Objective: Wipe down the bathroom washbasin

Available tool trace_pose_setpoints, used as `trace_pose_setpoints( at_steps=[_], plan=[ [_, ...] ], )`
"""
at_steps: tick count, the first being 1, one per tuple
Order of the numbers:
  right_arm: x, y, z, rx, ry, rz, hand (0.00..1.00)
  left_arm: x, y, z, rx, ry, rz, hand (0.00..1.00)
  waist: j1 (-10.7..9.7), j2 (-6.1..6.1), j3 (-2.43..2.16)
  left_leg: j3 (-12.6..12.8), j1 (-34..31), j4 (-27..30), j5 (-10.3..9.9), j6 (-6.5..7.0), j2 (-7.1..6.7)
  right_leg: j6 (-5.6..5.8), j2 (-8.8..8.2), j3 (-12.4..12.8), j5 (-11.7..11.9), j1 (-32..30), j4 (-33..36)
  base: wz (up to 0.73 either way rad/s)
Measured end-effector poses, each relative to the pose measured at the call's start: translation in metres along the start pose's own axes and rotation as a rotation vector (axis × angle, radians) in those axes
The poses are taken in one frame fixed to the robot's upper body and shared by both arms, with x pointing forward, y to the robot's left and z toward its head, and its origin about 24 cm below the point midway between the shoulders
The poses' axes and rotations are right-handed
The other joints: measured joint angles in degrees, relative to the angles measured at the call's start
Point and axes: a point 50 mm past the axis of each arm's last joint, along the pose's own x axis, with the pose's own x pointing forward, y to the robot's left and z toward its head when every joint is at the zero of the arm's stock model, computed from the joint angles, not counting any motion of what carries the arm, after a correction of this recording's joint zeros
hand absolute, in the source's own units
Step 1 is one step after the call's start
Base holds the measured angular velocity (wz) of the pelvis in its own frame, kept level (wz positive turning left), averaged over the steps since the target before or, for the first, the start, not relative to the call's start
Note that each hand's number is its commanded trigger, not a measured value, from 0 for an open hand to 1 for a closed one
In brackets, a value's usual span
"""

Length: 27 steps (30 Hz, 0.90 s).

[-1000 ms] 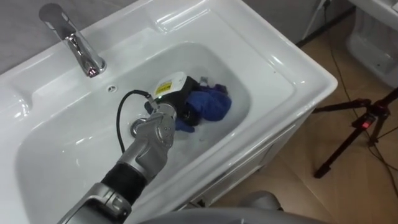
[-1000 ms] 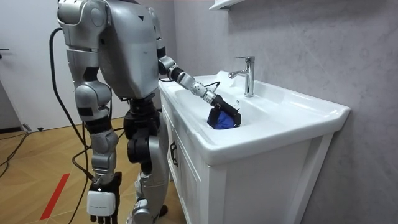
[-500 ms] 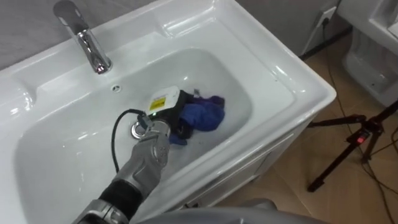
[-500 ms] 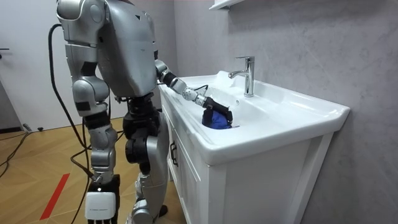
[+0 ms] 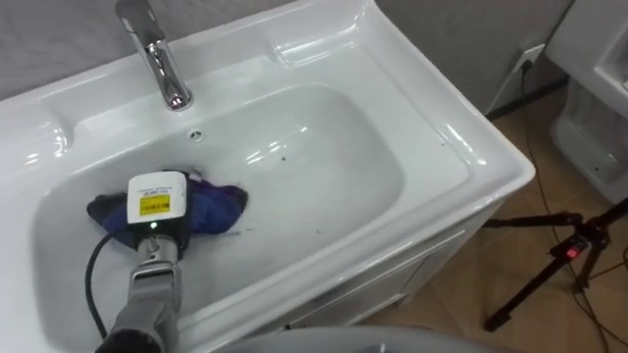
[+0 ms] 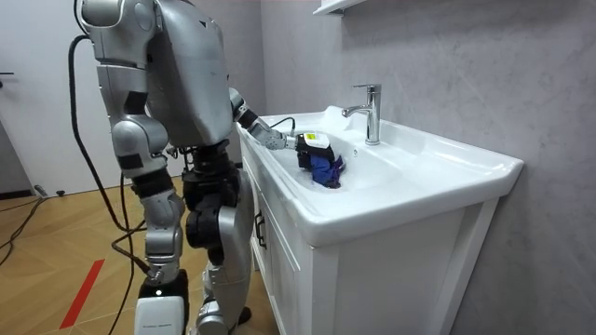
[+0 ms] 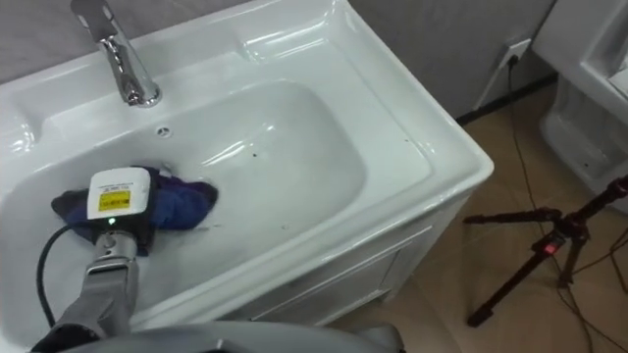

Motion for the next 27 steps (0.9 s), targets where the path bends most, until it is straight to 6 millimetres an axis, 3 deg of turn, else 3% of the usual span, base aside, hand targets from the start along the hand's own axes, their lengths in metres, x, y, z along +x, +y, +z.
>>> trace_pose_setpoints(
  at_steps=[5,9,11,17,27],
  plan=[
    [-0.001,-0.012,0.009,0.022,-0.039,-0.027,0.00,-0.003,-0.004,0.001,0.036,-0.007,-0.012,1.00,0.45,1.67,0.32,-0.45,0.41,0.15,0.01,0.01,0.00,-0.02,0.02,-0.15,0.01,0.71,-0.01,-0.05],
    [-0.002,-0.023,0.016,0.036,-0.069,-0.054,0.00,-0.008,-0.009,-0.003,0.062,0.005,-0.037,1.00,0.61,2.61,0.09,-0.65,0.62,0.18,0.01,0.01,-0.01,-0.05,-0.06,-1.43,0.03,0.86,0.00,-0.05],
    [-0.002,-0.024,0.015,0.048,-0.069,-0.058,0.00,-0.008,-0.009,-0.006,0.078,0.016,-0.052,1.00,0.60,2.82,0.14,-1.98,0.68,0.22,0.04,0.00,0.00,-0.06,-0.11,-2.85,0.03,1.42,-0.04,0.22],
    [-0.002,-0.033,0.017,0.043,-0.096,-0.085,0.00,-0.007,-0.010,-0.011,0.091,0.032,-0.079,1.00,2.97,4.13,0.26,-2.26,0.79,0.39,0.04,-0.02,0.03,-0.08,-0.31,-4.36,0.02,1.61,-0.11,0.04],
    [-0.003,-0.046,0.022,0.068,-0.130,-0.117,0.00,-0.005,-0.004,-0.007,0.147,0.002,-0.080,1.00,3.43,4.18,0.26,-4.03,-0.51,1.33,0.17,-0.21,-0.22,-0.52,-0.83,-7.15,-0.36,1.61,-1.15,0.10]
  ],
)
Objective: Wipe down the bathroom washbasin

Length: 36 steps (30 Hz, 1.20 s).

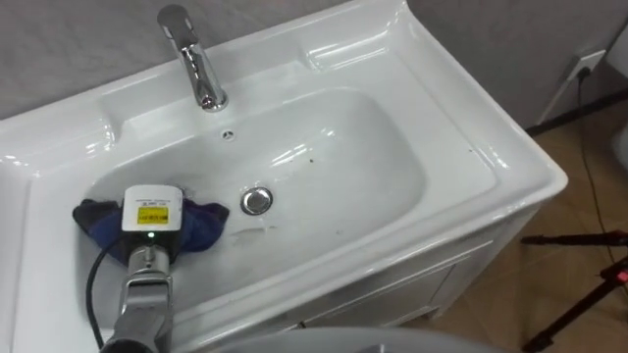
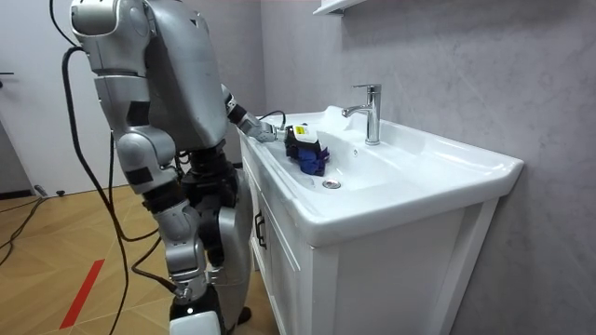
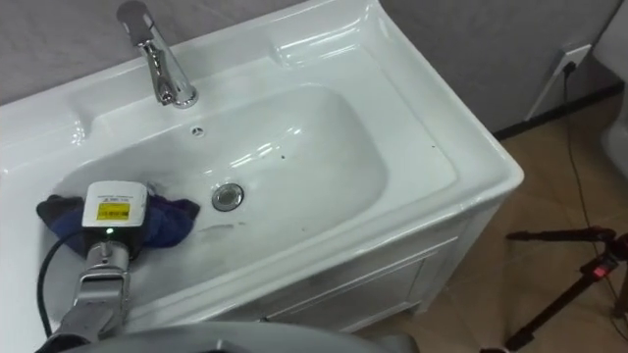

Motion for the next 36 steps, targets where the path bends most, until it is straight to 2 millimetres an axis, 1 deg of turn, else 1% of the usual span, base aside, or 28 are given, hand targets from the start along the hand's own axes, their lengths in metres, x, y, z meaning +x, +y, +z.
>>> trace_pose_setpoints(
  at_steps=[5,8,10,13,14,15,19,20,21,27,29,33,35,36],
  plan=[
    [0.000,0.001,0.003,-0.010,-0.023,-0.007,0.00,0.000,0.004,0.005,0.001,0.011,-0.005,1.00,0.12,0.03,0.01,-0.29,-0.62,0.00,0.03,-0.04,0.01,-0.04,-0.02,-0.65,-0.02,-0.03,-0.05,0.07],
    [0.000,0.000,0.005,-0.012,-0.034,-0.020,0.00,0.002,0.008,0.008,-0.010,0.012,-0.002,1.00,-0.02,-0.02,0.03,-1.06,-1.02,0.00,0.03,-0.05,-0.16,-0.05,-0.28,-1.69,-0.30,-0.06,-0.07,0.17],
    [-0.001,0.000,0.007,-0.024,-0.039,-0.028,0.00,0.004,0.013,0.011,-0.028,0.013,-0.018,1.00,-0.01,-0.02,0.06,-1.41,-1.18,0.01,0.03,-0.04,-0.26,0.01,-0.34,-1.86,-0.41,-0.10,-0.07,0.12],
    [-0.001,0.003,0.009,-0.021,-0.045,-0.038,0.00,0.005,0.023,0.017,-0.061,-0.007,-0.039,1.00,-0.19,-0.33,0.27,-2.59,-1.53,0.00,0.04,-0.03,-0.52,0.14,-0.60,-2.92,-0.50,0.02,-0.06,0.18],
    [-0.001,0.002,0.010,-0.015,-0.046,-0.045,0.00,0.004,0.027,0.021,-0.075,-0.023,-0.048,1.00,-0.13,-0.39,0.49,-2.79,-1.71,0.00,0.10,0.07,-0.69,0.23,-0.78,-3.24,-0.56,-0.02,-0.06,0.13],
    [-0.001,0.002,0.010,-0.014,-0.048,-0.049,0.00,0.003,0.028,0.022,-0.080,-0.030,-0.051,1.00,-0.05,-0.40,0.58,-2.83,-1.74,0.01,0.13,0.11,-0.77,0.30,-0.87,-3.31,-0.60,-0.02,-0.07,0.12],
    [-0.002,0.002,0.016,-0.014,-0.073,-0.060,0.00,0.003,0.047,0.032,-0.119,-0.070,-0.068,1.00,-0.05,-0.93,0.90,-3.54,-2.88,0.63,0.15,0.17,-1.21,0.64,-1.50,-4.47,-0.84,-0.61,-0.02,0.14],
    [-0.002,0.002,0.021,-0.021,-0.090,-0.060,0.00,0.004,0.054,0.033,-0.126,-0.082,-0.070,1.00,-0.07,-1.18,1.27,-3.87,-3.75,1.08,0.18,0.21,-1.31,0.65,-1.60,-4.75,-0.81,-1.12,0.05,0.16],
    [-0.002,0.002,0.022,-0.025,-0.097,-0.060,0.00,0.004,0.056,0.033,-0.126,-0.089,-0.072,1.00,-0.06,-1.24,1.32,-4.01,-4.05,1.11,0.19,0.23,-1.33,0.66,-1.62,-4.88,-0.81,-1.36,0.10,0.11],
    [-0.003,0.006,0.027,0.005,-0.126,-0.048,0.00,0.003,0.073,0.040,-0.183,-0.142,-0.126,1.00,-0.25,-1.19,1.39,-4.11,-5.54,1.13,0.19,0.24,-1.48,0.72,-1.77,-5.21,-0.79,-1.87,-0.02,0.07],
    [-0.003,0.007,0.024,-0.006,-0.121,-0.046,0.00,-0.001,0.081,0.046,-0.188,-0.187,-0.150,1.00,-0.30,-1.09,1.53,-4.14,-6.01,1.51,0.19,0.24,-1.66,0.79,-1.99,-5.47,-0.75,-2.00,0.07,0.08],
    [-0.002,0.010,0.019,-0.020,-0.102,-0.034,0.00,-0.008,0.091,0.057,-0.188,-0.264,-0.182,1.00,-0.89,-1.10,1.54,-4.14,-6.33,1.76,0.19,0.24,-1.81,0.82,-2.19,-6.31,-0.73,-1.92,0.14,0.10],
    [-0.002,0.011,0.018,0.000,-0.096,-0.028,0.00,-0.011,0.095,0.062,-0.187,-0.293,-0.193,1.00,-1.65,-1.10,1.54,-4.12,-6.48,1.75,0.19,0.24,-1.86,0.83,-2.25,-6.37,-0.73,-1.96,0.12,0.05],
    [-0.002,0.011,0.018,0.005,-0.094,-0.027,0.00,-0.011,0.096,0.063,-0.189,-0.298,-0.197,1.00,-1.65,-1.11,1.55,-4.12,-6.49,1.75,0.19,0.24,-1.86,0.83,-2.25,-6.33,-0.73,-1.97,0.10,0.00]
  ],
)
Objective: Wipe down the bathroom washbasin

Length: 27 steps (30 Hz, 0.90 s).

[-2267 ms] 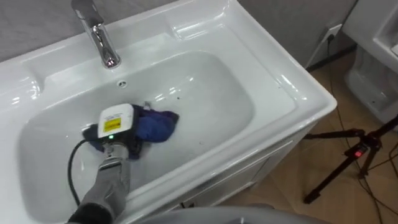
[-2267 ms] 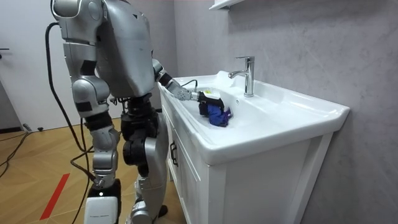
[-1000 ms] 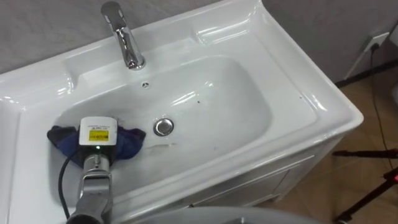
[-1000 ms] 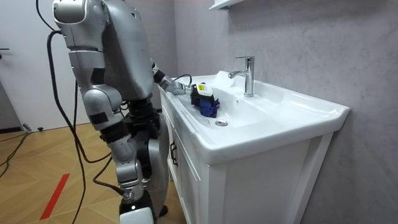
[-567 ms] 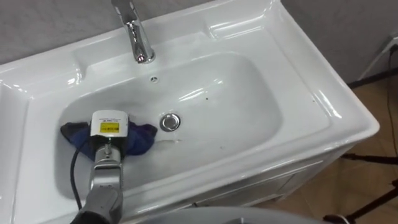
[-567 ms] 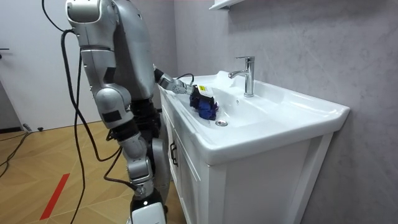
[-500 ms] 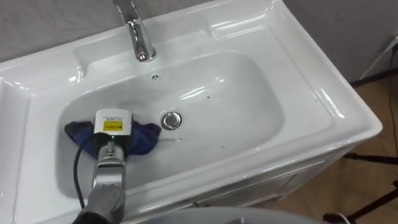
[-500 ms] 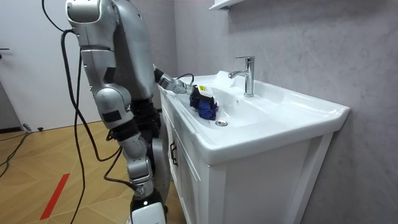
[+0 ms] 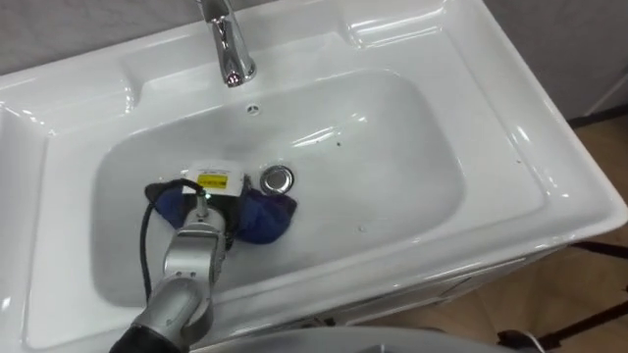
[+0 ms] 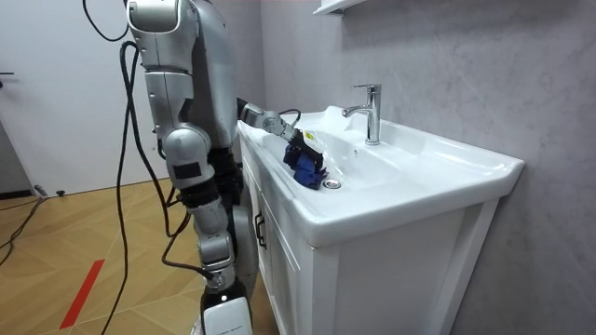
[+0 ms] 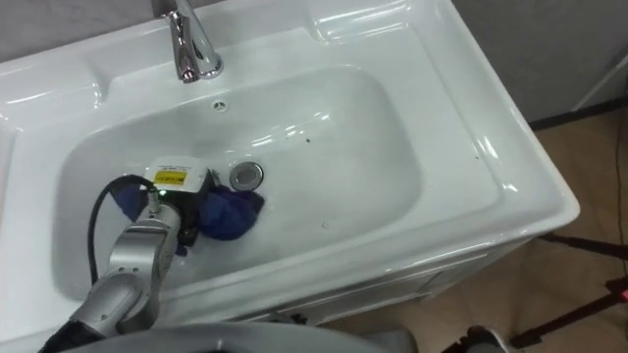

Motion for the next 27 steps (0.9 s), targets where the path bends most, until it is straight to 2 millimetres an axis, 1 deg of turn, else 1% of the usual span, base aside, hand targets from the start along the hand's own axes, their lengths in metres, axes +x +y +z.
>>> trace_pose_setpoints(
  at_steps=[4,9,12,15,17,27],
  plan=[
    [0.000,0.001,-0.003,0.039,0.013,0.000,0.00,0.000,0.005,0.004,-0.010,-0.022,-0.028,1.00,-0.08,-0.01,0.09,0.09,-0.14,-0.01,0.00,0.00,0.04,0.01,0.04,0.31,0.00,-0.23,-0.05,-0.01],
    [0.000,0.003,-0.005,0.042,0.013,0.004,0.00,-0.002,0.010,0.012,-0.031,-0.056,-0.056,1.00,-0.39,-0.07,0.17,0.10,-0.20,0.05,0.00,0.01,0.06,0.04,0.05,0.38,0.03,-0.21,0.02,0.00],
    [0.000,0.004,-0.002,0.026,-0.001,0.006,0.00,0.000,0.015,0.019,-0.043,-0.088,-0.068,1.00,-0.55,-0.29,0.42,0.11,-0.20,0.15,0.00,0.02,0.08,0.07,0.09,0.43,0.04,-0.11,0.01,0.00],
    [-0.001,0.006,-0.001,0.030,-0.008,0.002,0.00,0.000,0.016,0.021,-0.047,-0.102,-0.067,1.00,-0.81,-0.35,0.53,0.13,-0.20,0.20,0.01,0.03,0.10,0.07,0.11,0.44,0.04,-0.07,0.01,0.00],
    [-0.001,0.008,0.001,0.028,-0.017,0.006,0.00,0.000,0.017,0.023,-0.049,-0.110,-0.067,1.00,-1.33,-0.39,0.62,0.23,-0.19,0.19,0.02,0.04,0.11,0.07,0.12,0.54,0.04,-0.12,-0.02,0.00],
    [-0.002,0.013,0.006,0.083,-0.029,0.019,0.00,0.001,0.026,0.034,-0.072,-0.150,-0.048,1.00,-1.61,-1.00,1.06,0.88,-0.27,-0.07,0.02,0.04,0.07,0.19,0.10,1.55,0.11,-0.69,0.03,-0.03]
  ],
)
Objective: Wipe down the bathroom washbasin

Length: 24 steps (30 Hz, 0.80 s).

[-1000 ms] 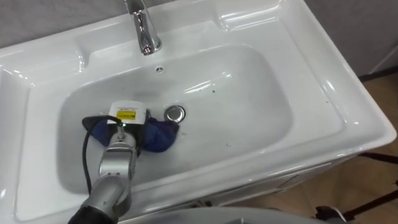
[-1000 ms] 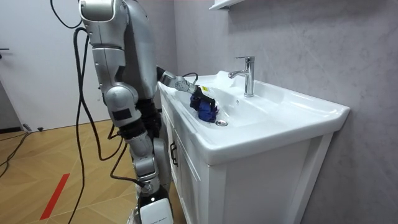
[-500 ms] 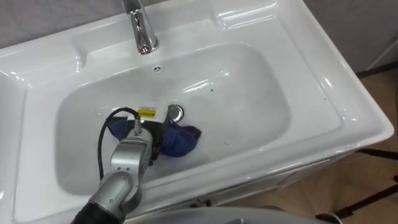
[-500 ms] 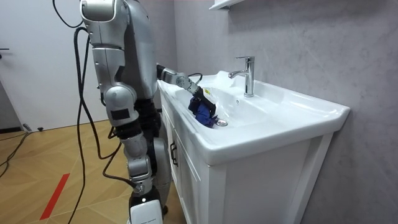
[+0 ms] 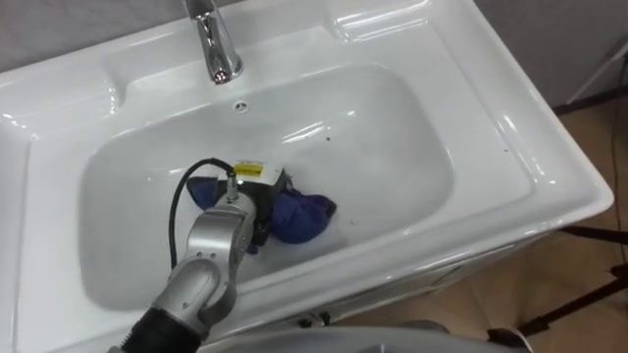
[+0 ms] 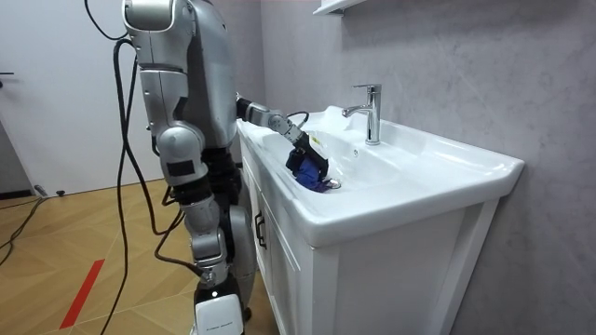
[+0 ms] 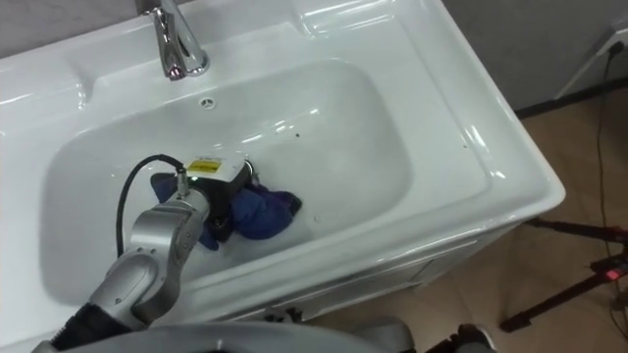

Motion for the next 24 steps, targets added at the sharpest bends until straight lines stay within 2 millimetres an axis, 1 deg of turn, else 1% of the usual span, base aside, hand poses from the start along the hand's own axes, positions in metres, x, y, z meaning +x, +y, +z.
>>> trace_pose_setpoints(
  at_steps=[9,14,19,21,24],
  plan=[
    [0.000,0.002,-0.003,0.003,0.013,-0.017,0.00,0.001,0.000,0.004,-0.024,-0.027,0.032,1.00,-0.39,-0.08,0.02,0.06,-0.06,0.00,0.00,0.00,0.01,0.00,0.04,0.36,0.01,-0.09,0.04,0.00],
    [-0.001,0.003,-0.007,0.001,0.023,-0.032,0.00,0.004,-0.004,0.003,-0.035,-0.019,0.058,1.00,-1.36,-0.10,-0.04,0.16,0.18,0.03,0.00,0.00,0.03,-0.01,0.12,0.94,0.03,-0.02,0.13,-0.02],
    [-0.002,0.007,-0.018,-0.009,0.048,-0.023,0.00,0.010,-0.009,0.002,-0.063,-0.012,0.073,1.00,-1.70,-0.27,-0.18,1.52,1.18,-0.01,0.00,0.00,0.23,-0.01,0.20,2.10,0.05,0.08,0.94,-0.11],
    [-0.002,0.009,-0.023,-0.013,0.061,-0.019,0.00,0.013,-0.007,0.002,-0.081,-0.014,0.080,1.00,-1.71,-0.30,-0.20,2.04,1.01,0.10,0.00,0.01,0.24,0.01,0.17,2.54,0.06,-0.18,1.00,-0.08],
    [-0.003,0.011,-0.029,-0.018,0.092,-0.012,0.00,0.019,-0.007,0.002,-0.105,-0.012,0.082,1.00,-2.56,-0.30,-0.32,2.49,1.06,0.20,0.05,0.09,0.22,0.13,0.18,3.13,0.16,-0.22,1.08,-0.04]
  ],
)
